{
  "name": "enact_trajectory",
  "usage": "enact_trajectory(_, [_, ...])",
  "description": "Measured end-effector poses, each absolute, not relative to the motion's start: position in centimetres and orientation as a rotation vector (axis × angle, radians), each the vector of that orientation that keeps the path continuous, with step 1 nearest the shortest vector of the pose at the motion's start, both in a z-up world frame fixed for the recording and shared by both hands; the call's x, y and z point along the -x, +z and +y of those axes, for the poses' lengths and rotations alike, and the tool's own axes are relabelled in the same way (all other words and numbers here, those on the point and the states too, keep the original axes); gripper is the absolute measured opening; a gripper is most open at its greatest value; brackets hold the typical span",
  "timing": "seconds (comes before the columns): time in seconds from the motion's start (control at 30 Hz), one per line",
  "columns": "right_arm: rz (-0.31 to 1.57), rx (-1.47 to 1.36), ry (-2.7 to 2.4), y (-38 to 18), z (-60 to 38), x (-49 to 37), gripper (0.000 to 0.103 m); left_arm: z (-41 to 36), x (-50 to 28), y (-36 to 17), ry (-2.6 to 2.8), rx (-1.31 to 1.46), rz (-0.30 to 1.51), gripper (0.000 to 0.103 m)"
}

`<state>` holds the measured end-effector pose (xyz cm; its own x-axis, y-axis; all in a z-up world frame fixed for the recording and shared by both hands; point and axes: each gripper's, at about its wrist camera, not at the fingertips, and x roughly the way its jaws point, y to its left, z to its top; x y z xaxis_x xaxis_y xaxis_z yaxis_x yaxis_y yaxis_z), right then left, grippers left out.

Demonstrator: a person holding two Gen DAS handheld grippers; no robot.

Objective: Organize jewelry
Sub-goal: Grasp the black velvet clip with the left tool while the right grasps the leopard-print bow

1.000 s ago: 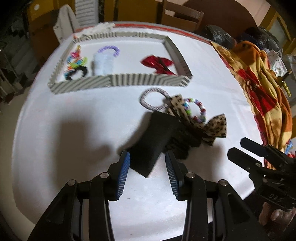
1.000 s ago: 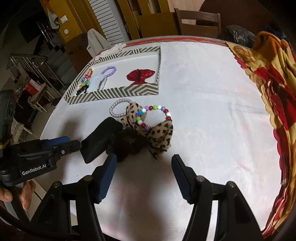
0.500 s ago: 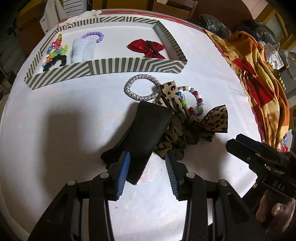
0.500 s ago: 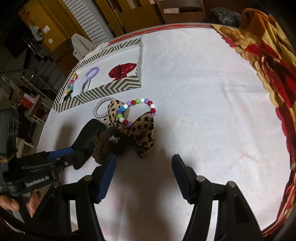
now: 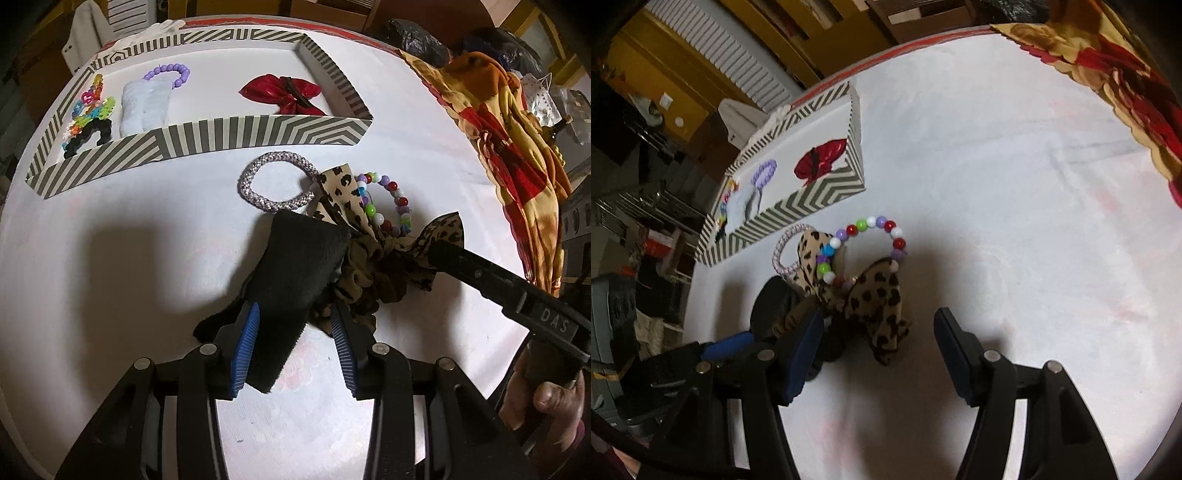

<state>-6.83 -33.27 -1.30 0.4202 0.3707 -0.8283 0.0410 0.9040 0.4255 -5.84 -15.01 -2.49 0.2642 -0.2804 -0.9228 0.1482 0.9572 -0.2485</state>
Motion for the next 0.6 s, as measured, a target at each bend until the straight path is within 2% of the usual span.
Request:
enact_trajectory(0.03, [1.134, -0.421, 0.223, -1.7, -33.1, 6.7, 0.054, -15.0, 5.8, -2.5, -0.292, 0.119, 1.270, 0.046])
enact_trajectory(0.07, [1.137, -0.425, 0.230, -1.8, -33.1, 6.6, 0.033, -15.1, 5.8, -2.5, -0.294, 0.115, 1.266, 0.046])
enact_trajectory(0.13, [1.137, -0.432, 0.249, -2.2, -33.0, 6.7, 0.012, -15.0, 5.9, -2.5, -0.300, 0.112, 1.257, 0.046])
enact_trajectory(0.17, [1.133, -0.429, 0.259, -2.2, -33.0, 6.8, 0.009, -14.9, 6.0, -2.5, -0.303, 0.114, 1.253, 0.046])
enact_trajectory(0.2, [1.119, -0.421, 0.270, -1.9, -32.9, 7.1, 0.007, -14.7, 6.0, -2.4, -0.304, 0.124, 1.244, 0.037])
enact_trajectory(0.23, [1.102, -0.412, 0.280, -1.4, -32.9, 7.3, 0.006, -14.5, 6.0, -2.4, -0.301, 0.127, 1.242, 0.023])
enact_trajectory(0.33, [1.067, -0.396, 0.300, -0.1, -33.2, 7.7, 0.004, -13.8, 5.8, -2.4, -0.310, 0.173, 1.249, 0.015])
enact_trajectory(0.6, [1.004, -0.386, 0.319, 3.2, -34.6, 8.0, 0.004, -13.7, 6.2, -0.5, -0.299, 0.171, 1.195, 0.012])
